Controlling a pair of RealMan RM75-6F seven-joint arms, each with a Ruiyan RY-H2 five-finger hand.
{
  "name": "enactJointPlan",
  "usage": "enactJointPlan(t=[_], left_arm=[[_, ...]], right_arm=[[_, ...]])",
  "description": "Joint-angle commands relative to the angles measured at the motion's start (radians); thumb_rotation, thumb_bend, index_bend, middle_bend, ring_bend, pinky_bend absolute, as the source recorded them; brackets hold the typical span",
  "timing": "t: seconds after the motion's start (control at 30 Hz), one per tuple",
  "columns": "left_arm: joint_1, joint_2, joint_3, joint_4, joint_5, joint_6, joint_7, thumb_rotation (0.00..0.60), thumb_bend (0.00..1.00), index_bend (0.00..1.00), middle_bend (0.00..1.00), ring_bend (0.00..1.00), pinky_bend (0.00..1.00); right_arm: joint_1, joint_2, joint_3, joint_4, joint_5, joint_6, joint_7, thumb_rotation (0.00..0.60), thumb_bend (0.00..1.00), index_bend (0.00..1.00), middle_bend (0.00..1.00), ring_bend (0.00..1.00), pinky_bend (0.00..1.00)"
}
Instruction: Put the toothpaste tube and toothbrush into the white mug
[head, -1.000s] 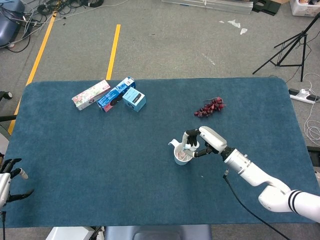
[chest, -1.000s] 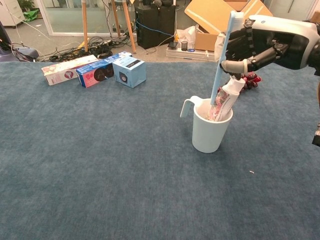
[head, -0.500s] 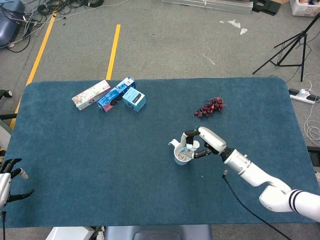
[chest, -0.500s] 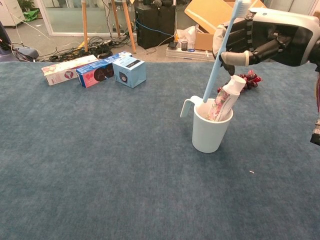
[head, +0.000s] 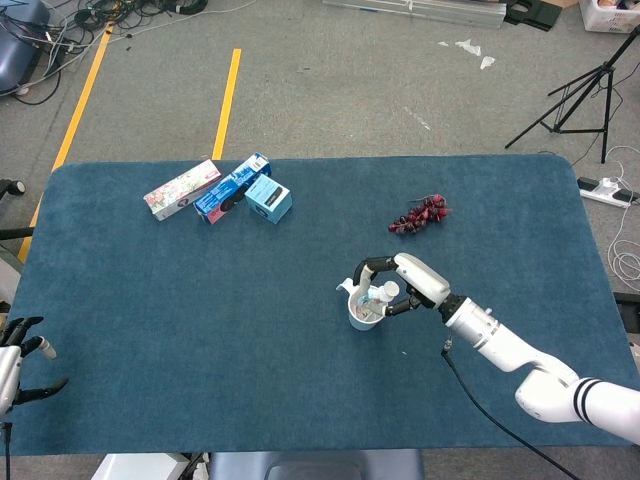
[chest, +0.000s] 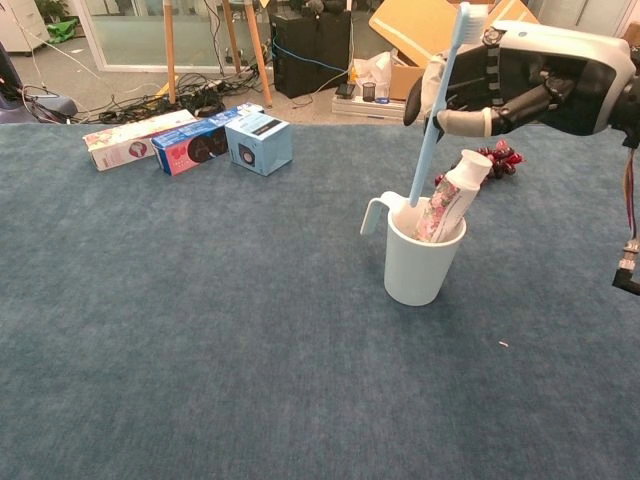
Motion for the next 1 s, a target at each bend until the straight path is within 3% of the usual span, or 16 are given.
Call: enactJointPlan(t=[0.03, 0.3, 0.77, 1.0], left_arm=[[0.0, 0.0, 0.0, 0.0, 0.0, 0.0, 0.001, 0.6, 0.0, 0.51, 0.17, 0.11, 0.24], [0.0, 0.0, 0.0, 0.0, -0.001, -0.001, 0.002, 0.6, 0.0, 0.51, 0.17, 0.11, 0.24], [0.0, -0.001, 0.001, 0.0, 0.0, -0.001, 0.003, 0.6, 0.0, 0.51, 0.17, 0.11, 0.24], [-0.001, -0.001, 0.001, 0.0, -0.001, -0.002, 0.004, 0.6, 0.0, 0.51, 0.17, 0.11, 0.24]], right_arm=[[-0.001, -0.002, -0.003, 0.006, 0.002, -0.002, 0.001, 0.6, 0.24, 0.67, 0.45, 0.44, 0.39], [0.003, -0.017, -0.016, 0.034, -0.003, -0.016, 0.013, 0.6, 0.24, 0.67, 0.4, 0.35, 0.37], [0.0, -0.039, -0.041, 0.087, -0.007, -0.028, 0.029, 0.6, 0.24, 0.67, 0.36, 0.32, 0.35], [0.003, -0.038, -0.047, 0.093, -0.017, -0.022, 0.04, 0.6, 0.22, 0.56, 0.32, 0.27, 0.33]])
